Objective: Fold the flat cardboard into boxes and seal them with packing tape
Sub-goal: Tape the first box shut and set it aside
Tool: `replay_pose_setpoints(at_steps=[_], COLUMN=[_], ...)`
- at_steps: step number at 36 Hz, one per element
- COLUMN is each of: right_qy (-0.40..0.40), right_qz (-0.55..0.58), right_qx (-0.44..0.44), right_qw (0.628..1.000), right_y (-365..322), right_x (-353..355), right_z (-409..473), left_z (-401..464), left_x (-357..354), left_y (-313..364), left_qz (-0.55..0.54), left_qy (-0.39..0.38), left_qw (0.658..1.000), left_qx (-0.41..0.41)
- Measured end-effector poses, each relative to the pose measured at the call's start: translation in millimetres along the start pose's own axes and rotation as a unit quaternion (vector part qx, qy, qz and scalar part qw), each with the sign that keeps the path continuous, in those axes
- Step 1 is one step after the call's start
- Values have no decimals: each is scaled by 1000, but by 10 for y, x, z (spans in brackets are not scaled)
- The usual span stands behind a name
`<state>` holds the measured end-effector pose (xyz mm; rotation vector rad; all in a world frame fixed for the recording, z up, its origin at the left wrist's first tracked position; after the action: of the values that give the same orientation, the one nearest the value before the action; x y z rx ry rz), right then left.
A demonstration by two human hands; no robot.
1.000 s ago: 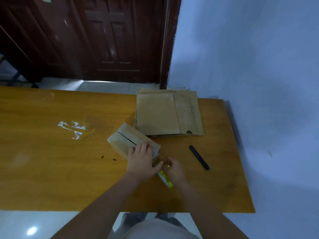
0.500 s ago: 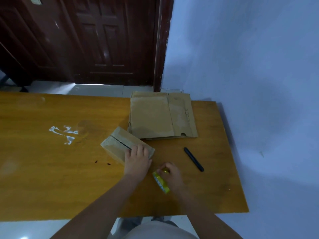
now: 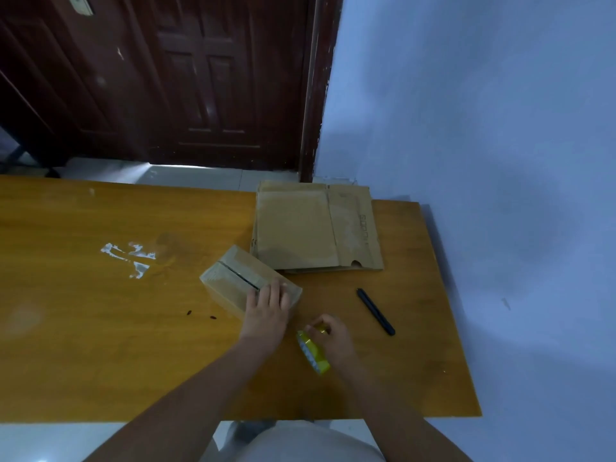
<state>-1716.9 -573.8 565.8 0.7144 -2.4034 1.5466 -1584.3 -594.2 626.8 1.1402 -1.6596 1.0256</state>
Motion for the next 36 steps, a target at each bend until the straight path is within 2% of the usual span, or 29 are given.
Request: replay_pose_setpoints(at_steps=[7,11,17,24,31,36], right_qy=[6,26,35,76,84,94], right_qz=[45,33,26,42,28,6], right_qx=[-54,-71,-76,-53,1,23], right_qw=[998,997,996,995,996,995], right_y=[-12,-97,-292,-491,-822,-1025], right_x=[114,287,465,599,674,710], right_z=[61,134,190,125,23,-11], left_z=[-21,-7,-13,-108,-121,-82], left_x=[51,91,179,202,278,297], left_y=[-124,-181,-91,18,-224,-348], left_qz=[52,65,3,-81,-167,-220], left_qy=[-70,-91,-71,9,88,122], left_qw=[984,973,986,993,980,965], left_qx=[-156,-200,-148,-81,-57,-73])
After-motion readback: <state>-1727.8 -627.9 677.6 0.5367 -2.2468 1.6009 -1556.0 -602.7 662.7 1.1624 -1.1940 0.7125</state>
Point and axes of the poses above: each hand's wrist, its own z-axis towards the middle knuckle, its own x-axis out of the back of the hand, y = z × x, the point moved 9 cm from there along z, towards the middle knuckle, and after that the axes turned 3 degrees about -y, right-handed, at the moved point
